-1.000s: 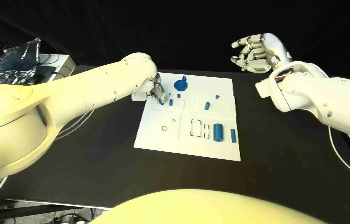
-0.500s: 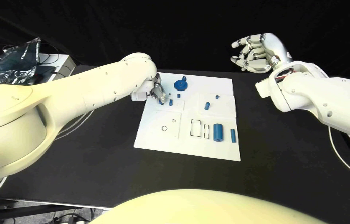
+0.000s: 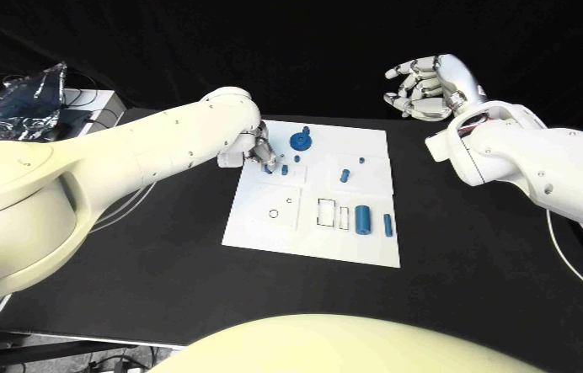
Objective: Assemble the parts on the task board
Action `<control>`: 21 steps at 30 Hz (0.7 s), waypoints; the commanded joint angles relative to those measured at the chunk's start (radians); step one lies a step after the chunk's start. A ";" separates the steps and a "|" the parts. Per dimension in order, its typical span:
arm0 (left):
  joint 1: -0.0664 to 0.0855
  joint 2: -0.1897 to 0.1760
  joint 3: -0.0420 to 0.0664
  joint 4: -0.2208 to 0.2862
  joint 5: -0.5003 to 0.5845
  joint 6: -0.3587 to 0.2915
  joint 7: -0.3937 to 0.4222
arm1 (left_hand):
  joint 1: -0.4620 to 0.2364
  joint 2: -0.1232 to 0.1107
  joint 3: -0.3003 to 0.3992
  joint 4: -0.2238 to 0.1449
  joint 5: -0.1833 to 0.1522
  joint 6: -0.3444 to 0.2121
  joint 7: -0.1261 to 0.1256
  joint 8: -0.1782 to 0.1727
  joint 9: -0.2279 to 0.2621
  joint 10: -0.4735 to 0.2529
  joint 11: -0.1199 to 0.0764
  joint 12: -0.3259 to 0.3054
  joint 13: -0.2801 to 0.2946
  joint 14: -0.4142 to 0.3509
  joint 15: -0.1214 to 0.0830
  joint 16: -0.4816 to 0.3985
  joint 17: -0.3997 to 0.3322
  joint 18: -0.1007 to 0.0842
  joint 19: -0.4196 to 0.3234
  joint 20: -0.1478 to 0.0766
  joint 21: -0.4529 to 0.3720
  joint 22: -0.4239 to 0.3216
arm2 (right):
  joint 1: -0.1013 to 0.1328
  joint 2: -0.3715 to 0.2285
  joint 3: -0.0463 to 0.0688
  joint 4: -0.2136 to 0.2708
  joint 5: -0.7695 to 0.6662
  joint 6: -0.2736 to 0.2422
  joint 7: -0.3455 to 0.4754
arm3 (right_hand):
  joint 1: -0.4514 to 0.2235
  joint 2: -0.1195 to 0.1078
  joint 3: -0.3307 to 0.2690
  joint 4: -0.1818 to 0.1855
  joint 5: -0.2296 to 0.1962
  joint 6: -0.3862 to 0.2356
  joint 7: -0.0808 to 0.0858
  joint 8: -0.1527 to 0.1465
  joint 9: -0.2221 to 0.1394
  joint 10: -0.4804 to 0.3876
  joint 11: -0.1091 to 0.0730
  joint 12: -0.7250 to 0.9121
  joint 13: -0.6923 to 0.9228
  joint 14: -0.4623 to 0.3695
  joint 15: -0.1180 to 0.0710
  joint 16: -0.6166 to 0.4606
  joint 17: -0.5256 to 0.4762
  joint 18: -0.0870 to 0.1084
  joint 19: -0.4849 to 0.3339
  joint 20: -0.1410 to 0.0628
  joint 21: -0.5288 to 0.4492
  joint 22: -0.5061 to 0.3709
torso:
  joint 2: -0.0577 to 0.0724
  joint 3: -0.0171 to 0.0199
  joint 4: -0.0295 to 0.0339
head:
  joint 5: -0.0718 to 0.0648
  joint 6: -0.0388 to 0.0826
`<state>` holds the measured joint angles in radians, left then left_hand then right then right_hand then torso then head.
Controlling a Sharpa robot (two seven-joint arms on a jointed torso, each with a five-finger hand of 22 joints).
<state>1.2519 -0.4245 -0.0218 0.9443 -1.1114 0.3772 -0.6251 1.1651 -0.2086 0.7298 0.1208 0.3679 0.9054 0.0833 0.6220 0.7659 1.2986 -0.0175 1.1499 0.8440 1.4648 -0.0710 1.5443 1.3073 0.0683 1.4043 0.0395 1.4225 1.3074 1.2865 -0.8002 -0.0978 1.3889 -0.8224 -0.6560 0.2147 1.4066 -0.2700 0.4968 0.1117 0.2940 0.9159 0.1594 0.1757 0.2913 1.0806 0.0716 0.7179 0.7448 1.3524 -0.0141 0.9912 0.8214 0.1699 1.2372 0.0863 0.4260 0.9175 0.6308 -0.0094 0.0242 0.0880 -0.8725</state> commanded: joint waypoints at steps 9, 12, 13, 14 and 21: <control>-0.003 0.008 -0.002 -0.008 0.010 0.037 -0.004 | -0.007 0.003 0.132 -0.134 0.006 0.037 -0.026 0.006 0.001 0.008 -0.002 0.008 0.008 0.092 -0.004 0.005 0.211 -0.008 0.004 -0.003 0.004 0.042 | 0.000 0.002 0.001 0.000 -0.002 0.009 0.014 | -0.008 0.001 0.000 -0.008 0.002 0.005 0.000 -0.003 0.001 0.003 -0.005 -0.004 -0.003 -0.006 0.001 -0.005 -0.001 0.012 -0.007 0.001 -0.005 -0.002 | 0.000 0.0007 -0.0002 | -0.002 0.000; -0.004 0.011 -0.002 -0.011 0.017 0.039 -0.008 | -0.022 0.006 0.126 -0.123 0.004 0.037 -0.027 0.005 0.004 0.011 -0.003 0.012 0.014 0.092 -0.004 0.005 0.210 -0.008 0.002 -0.002 0.002 0.041 | 0.000 0.001 0.001 0.001 -0.002 0.009 0.014 | -0.008 0.001 0.000 -0.008 0.002 0.005 0.000 -0.003 0.001 0.003 -0.005 -0.004 -0.003 -0.006 0.001 -0.005 -0.001 0.012 -0.007 0.001 -0.005 -0.002 | 0.001 -0.0002 -0.0007 | -0.002 0.000; -0.004 0.012 -0.002 -0.013 0.020 0.040 -0.010 | -0.024 0.006 0.125 -0.121 0.004 0.037 -0.028 0.005 0.005 0.012 -0.003 0.013 0.015 0.092 -0.004 0.005 0.211 -0.008 0.002 -0.002 0.002 0.041 | 0.000 0.001 0.001 0.001 -0.002 0.009 0.014 | -0.008 0.001 0.000 -0.008 0.002 0.005 0.000 -0.003 0.001 0.003 -0.005 -0.004 -0.003 -0.006 0.001 -0.005 -0.001 0.012 -0.007 0.001 -0.005 -0.002 | 0.001 -0.0002 -0.0007 | -0.003 0.000; -0.004 0.013 -0.002 -0.014 0.022 0.041 -0.011 | -0.029 0.006 0.122 -0.118 0.003 0.037 -0.029 0.005 0.006 0.013 -0.003 0.013 0.016 0.092 -0.004 0.005 0.211 -0.008 0.002 -0.002 0.002 0.041 | 0.000 0.001 0.001 0.001 -0.002 0.009 0.014 | -0.008 0.001 0.000 -0.008 0.002 0.005 0.000 -0.003 0.001 0.003 -0.005 -0.004 -0.003 -0.006 0.001 -0.005 -0.001 0.012 -0.007 0.001 -0.005 -0.002 | 0.001 -0.0002 -0.0005 | -0.003 0.000; -0.005 0.016 -0.002 -0.018 0.033 0.039 -0.016 | -0.058 0.004 0.099 -0.096 0.000 0.035 -0.035 0.004 0.013 0.015 -0.007 0.015 0.018 0.092 -0.007 0.005 0.211 -0.007 0.001 -0.003 0.002 0.041 | 0.000 0.000 0.001 0.002 -0.002 0.009 0.013 | -0.008 0.001 0.000 -0.008 0.002 0.005 0.000 -0.003 0.001 0.003 -0.005 -0.004 -0.003 -0.006 0.001 -0.005 -0.001 0.012 -0.007 0.001 -0.005 -0.002 | 0.000 -0.0001 0.0007 | -0.006 0.000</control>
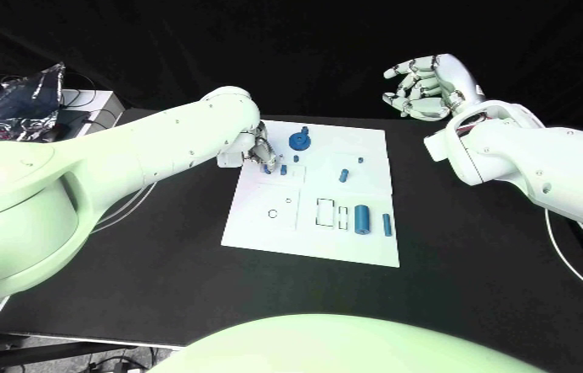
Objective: Assemble the parts on the task board
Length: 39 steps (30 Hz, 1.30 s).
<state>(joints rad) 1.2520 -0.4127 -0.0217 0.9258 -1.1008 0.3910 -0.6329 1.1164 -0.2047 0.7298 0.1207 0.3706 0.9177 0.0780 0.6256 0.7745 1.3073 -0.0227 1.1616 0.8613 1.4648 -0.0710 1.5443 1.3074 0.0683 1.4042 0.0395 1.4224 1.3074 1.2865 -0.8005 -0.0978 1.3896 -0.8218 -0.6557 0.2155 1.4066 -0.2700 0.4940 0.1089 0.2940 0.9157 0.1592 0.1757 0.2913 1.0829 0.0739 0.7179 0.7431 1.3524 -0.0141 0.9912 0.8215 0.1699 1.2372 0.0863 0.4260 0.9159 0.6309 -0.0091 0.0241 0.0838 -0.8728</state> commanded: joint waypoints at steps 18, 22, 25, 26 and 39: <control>-0.005 0.005 -0.002 -0.003 0.027 -0.009 -0.002 | -0.073 -0.002 0.041 -0.039 -0.018 0.033 -0.039 -0.009 0.009 0.004 -0.009 0.006 0.004 0.091 -0.013 0.004 0.209 -0.008 0.002 -0.009 0.000 0.041 | 0.000 -0.001 0.001 0.004 -0.003 0.009 0.012 | -0.008 0.001 0.003 -0.007 0.002 0.005 0.000 -0.004 0.002 0.001 -0.007 -0.005 -0.003 -0.005 0.001 -0.009 -0.002 0.012 -0.007 0.001 -0.007 -0.002 | -0.001 -0.0005 0.0014 | -0.002 0.000; -0.005 0.004 -0.002 -0.004 0.023 -0.016 -0.003 | -0.097 -0.011 -0.004 -0.012 -0.028 0.039 -0.040 -0.016 0.008 0.000 -0.010 0.006 0.002 0.090 -0.014 0.002 0.205 -0.007 0.001 -0.011 -0.002 0.039 | 0.000 -0.002 0.001 0.004 -0.003 0.010 0.012 | -0.008 0.001 0.003 -0.007 0.002 0.005 0.000 -0.004 0.002 0.001 -0.007 -0.005 -0.003 -0.005 0.001 -0.009 -0.002 0.012 -0.007 0.001 -0.007 -0.002 | -0.002 -0.0005 0.0017 | -0.003 0.000; -0.005 0.004 -0.002 -0.004 0.019 -0.019 -0.003 | -0.117 -0.017 -0.061 0.020 -0.034 0.047 -0.040 -0.024 0.006 -0.004 -0.009 0.007 0.002 0.090 -0.014 0.002 0.204 -0.007 0.001 -0.011 -0.003 0.039 | 0.000 -0.002 0.001 0.004 -0.003 0.010 0.012 | -0.009 0.001 0.002 -0.007 0.002 0.005 0.000 -0.004 0.002 0.001 -0.007 -0.006 -0.004 -0.006 0.001 -0.011 -0.004 0.012 -0.007 0.001 -0.008 -0.003 | -0.002 -0.0008 0.0013 | -0.004 0.000; -0.006 0.004 -0.002 -0.004 0.018 -0.020 -0.003 | -0.119 -0.017 -0.071 0.025 -0.034 0.047 -0.040 -0.026 0.006 -0.005 -0.009 0.006 0.001 0.090 -0.014 0.002 0.204 -0.007 0.002 -0.011 -0.003 0.039 | 0.000 -0.002 0.001 0.004 -0.003 0.010 0.012 | -0.009 0.001 0.002 -0.007 0.002 0.005 0.000 -0.004 0.002 0.001 -0.007 -0.006 -0.004 -0.006 0.001 -0.011 -0.004 0.012 -0.007 0.001 -0.008 -0.003 | -0.002 -0.0008 0.0011 | -0.004 0.000; -0.007 0.002 -0.002 -0.002 -0.019 -0.052 0.008 | -0.122 -0.024 -0.114 0.046 -0.035 0.052 -0.039 -0.032 0.006 -0.005 -0.008 0.009 0.005 0.090 -0.014 0.002 0.205 -0.008 0.003 -0.011 -0.003 0.041 | 0.000 -0.004 0.001 0.004 -0.003 0.012 0.013 | -0.009 0.001 0.002 -0.007 0.002 0.005 0.000 -0.004 0.002 0.001 -0.007 -0.006 -0.004 -0.006 0.001 -0.011 -0.004 0.012 -0.007 0.001 -0.008 -0.003 | -0.001 -0.0005 0.0013 | -0.006 0.000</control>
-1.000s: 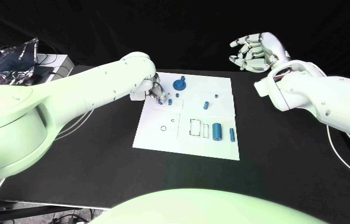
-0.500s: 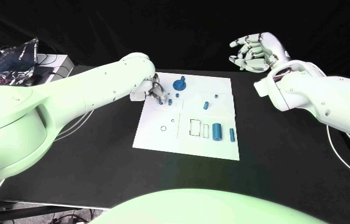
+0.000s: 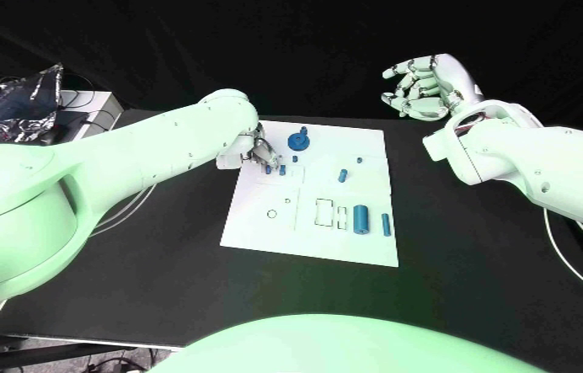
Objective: Assemble the parts on the task board
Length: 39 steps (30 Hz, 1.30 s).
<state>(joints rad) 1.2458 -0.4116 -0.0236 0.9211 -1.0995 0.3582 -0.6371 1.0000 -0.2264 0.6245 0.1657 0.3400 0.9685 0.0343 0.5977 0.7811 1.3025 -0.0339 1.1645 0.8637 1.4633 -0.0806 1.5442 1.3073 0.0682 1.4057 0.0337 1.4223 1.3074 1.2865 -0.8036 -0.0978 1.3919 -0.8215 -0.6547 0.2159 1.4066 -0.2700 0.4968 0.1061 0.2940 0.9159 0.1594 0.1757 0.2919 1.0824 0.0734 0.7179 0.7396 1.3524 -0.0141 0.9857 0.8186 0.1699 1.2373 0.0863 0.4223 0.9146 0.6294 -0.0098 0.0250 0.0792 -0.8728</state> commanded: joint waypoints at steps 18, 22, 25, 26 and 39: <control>-0.002 -0.019 0.001 0.013 -0.044 -0.001 0.010 | 0.012 -0.019 -0.048 0.006 -0.007 0.003 0.003 -0.008 0.000 -0.003 0.002 0.006 0.000 0.092 -0.005 0.002 0.204 -0.008 0.002 -0.006 -0.004 0.040 | 0.000 -0.004 0.001 0.002 -0.003 0.011 0.012 | -0.009 0.001 -0.001 -0.004 0.002 0.005 0.000 -0.004 0.001 0.002 -0.007 -0.006 -0.001 -0.006 0.001 -0.005 -0.001 0.012 -0.007 0.001 -0.004 -0.001 | 0.000 -0.0006 0.0017 | -0.003 0.000; -0.003 -0.019 0.001 0.017 -0.041 0.000 0.013 | 0.010 -0.032 -0.096 0.026 -0.012 0.007 0.005 -0.013 0.000 -0.005 0.004 0.006 0.000 0.091 -0.004 0.001 0.203 -0.008 0.002 -0.005 -0.004 0.040 | 0.000 -0.004 0.001 0.003 -0.003 0.011 0.013 | -0.009 0.001 -0.001 -0.004 0.002 0.005 0.000 -0.004 0.001 0.002 -0.007 -0.006 -0.001 -0.006 0.001 -0.005 -0.001 0.012 -0.007 0.001 -0.004 -0.001 | 0.000 -0.0007 0.0011 | -0.003 0.000; -0.004 -0.020 0.001 0.019 -0.036 -0.002 0.017 | 0.015 -0.035 -0.144 0.050 -0.036 0.010 0.006 -0.018 0.000 -0.005 0.004 0.007 0.000 0.091 -0.003 0.001 0.203 -0.008 0.002 -0.005 -0.005 0.040 | 0.000 -0.004 0.001 0.002 -0.003 0.011 0.013 | -0.009 0.001 -0.001 -0.004 0.002 0.005 0.000 -0.004 0.001 0.002 -0.007 -0.006 -0.001 -0.006 0.001 -0.005 -0.001 0.012 -0.007 0.001 -0.004 -0.001 | 0.000 -0.0007 0.0003 | -0.002 0.000; -0.004 -0.020 0.001 0.020 -0.034 -0.003 0.018 | 0.022 -0.034 -0.157 0.058 -0.051 0.010 0.006 -0.020 0.000 -0.005 0.004 0.006 0.000 0.091 -0.003 0.001 0.203 -0.008 0.002 -0.005 -0.005 0.040 | 0.000 -0.004 0.001 0.002 -0.003 0.011 0.013 | -0.009 0.001 -0.001 -0.004 0.002 0.005 0.000 -0.004 0.001 0.002 -0.007 -0.006 -0.001 -0.006 0.001 -0.005 -0.001 0.012 -0.007 0.001 -0.004 -0.001 | 0.000 -0.0004 0.0003 | -0.002 0.000; -0.009 -0.046 0.006 0.037 -0.021 -0.041 0.030 | 0.062 -0.011 -0.280 0.125 -0.169 0.016 0.006 -0.034 0.001 -0.006 0.005 0.008 0.000 0.091 -0.003 0.001 0.202 -0.007 0.002 -0.004 -0.007 0.039 | 0.000 -0.004 0.001 0.002 -0.002 0.011 0.013 | -0.009 0.001 -0.001 -0.005 0.002 0.004 0.000 -0.004 0.001 0.003 -0.007 -0.008 -0.004 -0.006 0.001 -0.010 -0.003 0.012 -0.007 0.001 -0.007 -0.003 | 0.001 -0.0003 0.0002 | -0.001 0.000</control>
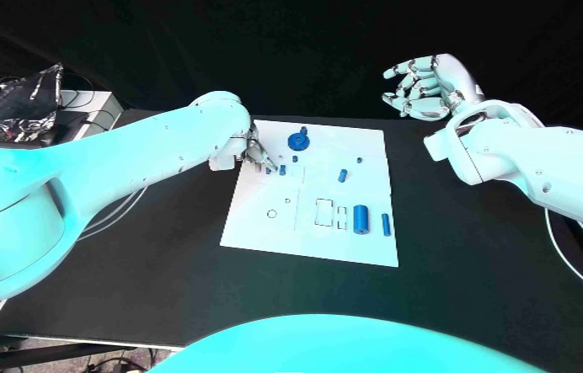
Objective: Assemble the parts on the task board
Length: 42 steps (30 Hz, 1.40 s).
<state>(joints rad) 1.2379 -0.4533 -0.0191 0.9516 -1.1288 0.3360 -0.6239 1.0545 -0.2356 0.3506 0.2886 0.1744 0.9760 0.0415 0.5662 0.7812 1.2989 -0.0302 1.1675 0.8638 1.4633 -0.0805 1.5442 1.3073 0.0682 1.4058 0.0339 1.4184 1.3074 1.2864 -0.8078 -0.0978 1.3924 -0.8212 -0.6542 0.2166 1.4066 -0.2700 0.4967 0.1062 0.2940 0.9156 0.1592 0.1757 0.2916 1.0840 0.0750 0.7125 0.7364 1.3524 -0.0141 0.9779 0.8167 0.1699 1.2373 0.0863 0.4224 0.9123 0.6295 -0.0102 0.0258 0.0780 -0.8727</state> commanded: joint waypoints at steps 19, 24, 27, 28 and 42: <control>-0.007 -0.090 0.101 0.080 0.379 -0.222 0.296 | 0.174 0.054 -0.107 0.002 0.014 -0.228 0.114 -0.111 -0.076 -0.410 0.115 -0.230 -0.318 -0.206 0.103 -0.252 -0.294 0.108 -0.461 0.086 -0.447 -0.457 | -0.001 -0.006 0.001 0.000 -0.001 0.010 0.013 | -0.011 0.001 -0.001 -0.005 0.001 0.005 0.000 -0.004 0.002 0.002 -0.008 -0.004 -0.003 -0.005 0.001 -0.004 0.000 0.012 -0.006 0.001 -0.008 -0.002 | 0.000 0.0012 -0.0009 | -0.005 0.003; -0.014 -0.097 0.104 0.088 0.347 -0.285 0.415 | 0.266 0.068 -0.130 -0.001 0.013 -0.291 0.139 -0.121 -0.153 -0.510 0.144 -0.309 -0.410 -0.447 0.134 -0.405 -0.575 0.114 -0.514 0.121 -0.563 -0.528 | -0.001 -0.007 0.001 -0.001 -0.001 0.010 0.012 | -0.011 0.001 -0.001 -0.005 0.001 0.005 0.000 -0.004 0.002 0.002 -0.008 -0.004 -0.003 -0.005 0.001 -0.004 0.000 0.012 -0.006 0.001 -0.008 -0.002 | 0.000 0.0016 0.0016 | -0.007 0.008; -0.028 -0.093 0.105 0.094 0.266 -0.342 0.507 | 0.376 0.077 -0.070 -0.020 0.015 -0.298 0.139 -0.118 -0.191 -0.530 0.145 -0.353 -0.463 -0.468 0.133 -0.422 -0.611 0.116 -0.510 0.122 -0.596 -0.550 | -0.001 -0.008 0.001 -0.001 -0.001 0.010 0.012 | -0.011 0.001 -0.001 -0.005 0.001 0.005 0.000 -0.004 0.002 0.002 -0.008 -0.004 -0.003 -0.005 0.001 -0.004 0.000 0.012 -0.006 0.001 -0.008 -0.002 | 0.000 0.0009 0.0027 | -0.011 0.012; -0.034 -0.090 0.105 0.097 0.230 -0.366 0.545 | 0.443 0.057 0.016 -0.039 0.014 -0.287 0.136 -0.114 -0.225 -0.519 0.149 -0.391 -0.512 -0.488 0.137 -0.443 -0.642 0.114 -0.515 0.120 -0.616 -0.562 | -0.002 -0.008 0.001 0.000 -0.001 0.008 0.012 | -0.011 0.001 -0.001 -0.005 0.001 0.005 0.000 -0.004 0.002 0.002 -0.008 -0.004 -0.003 -0.005 0.001 -0.004 0.000 0.012 -0.006 0.001 -0.008 -0.002 | 0.000 0.0008 0.0027 | -0.011 0.014; -0.078 -0.007 0.070 0.044 -0.266 -0.530 0.740 | 0.424 -0.012 0.233 -0.198 0.008 -0.164 0.118 -0.160 -0.392 -0.468 0.147 -0.515 -0.676 -0.440 0.128 -0.351 -0.695 0.115 -0.521 0.110 -0.445 -0.422 | -0.002 -0.005 0.001 -0.001 -0.004 0.009 0.008 | -0.028 0.007 0.020 -0.020 0.006 0.013 0.009 -0.011 0.010 0.013 0.005 -0.304 -0.265 -0.001 0.009 -0.055 0.022 0.010 0.007 0.006 -0.036 -0.015 | 0.006 0.0002 -0.0078 | -0.015 0.037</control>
<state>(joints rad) 1.1600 -0.4637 0.0500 1.0006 -1.2245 -0.1338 0.0531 1.4830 -0.2507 0.5818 0.0932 0.1828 0.8080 0.1591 0.4062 0.3909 0.8277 0.1164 0.6530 0.1892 1.0179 0.0483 1.1918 0.6127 0.1700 0.8857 0.1394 0.9713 0.8844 1.2846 -0.8134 -0.0978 1.3912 -0.8203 -0.6544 0.2166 1.3867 -0.2606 0.5149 0.0880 0.2940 0.9233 0.1666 0.1698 0.3003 1.0939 0.0811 0.4140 0.4757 1.3490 -0.0101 0.9263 0.8379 0.1698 1.2410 0.0900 0.3880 0.8981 0.6338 -0.0094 0.0199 0.0646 -0.8408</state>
